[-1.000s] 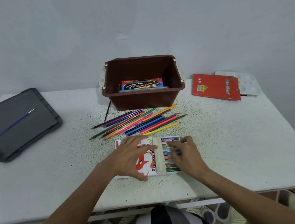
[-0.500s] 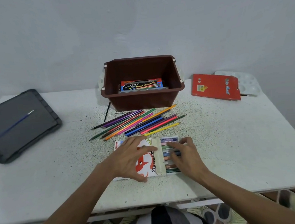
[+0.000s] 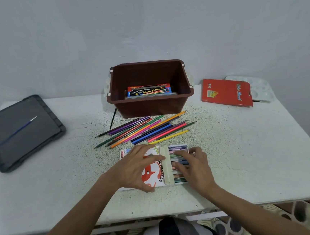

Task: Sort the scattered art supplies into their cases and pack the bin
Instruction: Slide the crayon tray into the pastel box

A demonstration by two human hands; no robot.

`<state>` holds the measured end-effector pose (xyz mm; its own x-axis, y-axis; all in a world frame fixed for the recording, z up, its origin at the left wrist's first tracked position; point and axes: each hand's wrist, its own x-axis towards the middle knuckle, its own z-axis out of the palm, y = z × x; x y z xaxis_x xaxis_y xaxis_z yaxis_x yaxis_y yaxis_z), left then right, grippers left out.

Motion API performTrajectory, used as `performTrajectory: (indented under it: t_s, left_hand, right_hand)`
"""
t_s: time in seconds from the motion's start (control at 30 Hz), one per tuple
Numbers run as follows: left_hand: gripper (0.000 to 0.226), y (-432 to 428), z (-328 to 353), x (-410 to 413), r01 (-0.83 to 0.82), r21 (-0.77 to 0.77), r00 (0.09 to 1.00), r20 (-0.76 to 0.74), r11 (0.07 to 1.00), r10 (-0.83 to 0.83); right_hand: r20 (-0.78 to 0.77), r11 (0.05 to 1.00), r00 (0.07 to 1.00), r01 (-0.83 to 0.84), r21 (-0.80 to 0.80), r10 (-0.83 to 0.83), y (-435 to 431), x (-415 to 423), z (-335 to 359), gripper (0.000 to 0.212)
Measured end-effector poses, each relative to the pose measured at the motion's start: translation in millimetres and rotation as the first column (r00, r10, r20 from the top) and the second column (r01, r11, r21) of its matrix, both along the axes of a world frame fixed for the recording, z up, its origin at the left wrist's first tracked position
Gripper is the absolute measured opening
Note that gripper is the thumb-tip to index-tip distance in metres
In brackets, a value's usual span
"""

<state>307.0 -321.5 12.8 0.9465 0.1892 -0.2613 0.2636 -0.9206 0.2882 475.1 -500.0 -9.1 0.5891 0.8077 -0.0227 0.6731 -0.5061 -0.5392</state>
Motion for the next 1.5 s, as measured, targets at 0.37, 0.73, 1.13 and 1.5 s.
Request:
performTrajectory:
  t_s: [0.37,0.73,1.13,1.5]
  left_hand:
    - [0.096,-3.4,2.9,0.2,0.015,0.006,1.0,-0.021,1.0,-0.015]
    - [0.099,-4.0,3.1,5.3,0.025,0.038,0.999,-0.046,0.999,-0.023]
    - [0.1,-3.9,0.8,3.9,0.018,0.041,0.999,-0.028,0.999,-0.016]
    - [0.1,-1.1,2.6,12.6,0.028,0.012,0.998,-0.063,1.0,-0.027]
  right_hand:
    - [-0.038,0.995,0.999,-0.026,0.095,0.03,-5.9,-15.2,-7.7,0.031]
    - [-0.329,0.96,0.936,-0.033,0.278,0.127,2.3,-24.8,9.5,0.03]
    - [-0.423,0.971,0.905,0.063,0.231,0.042,10.7,-20.1,15.6,0.033]
    - [-0.533,0.979,0.845,0.085,0.187,0.028,18.7,-18.3,13.1,0.032]
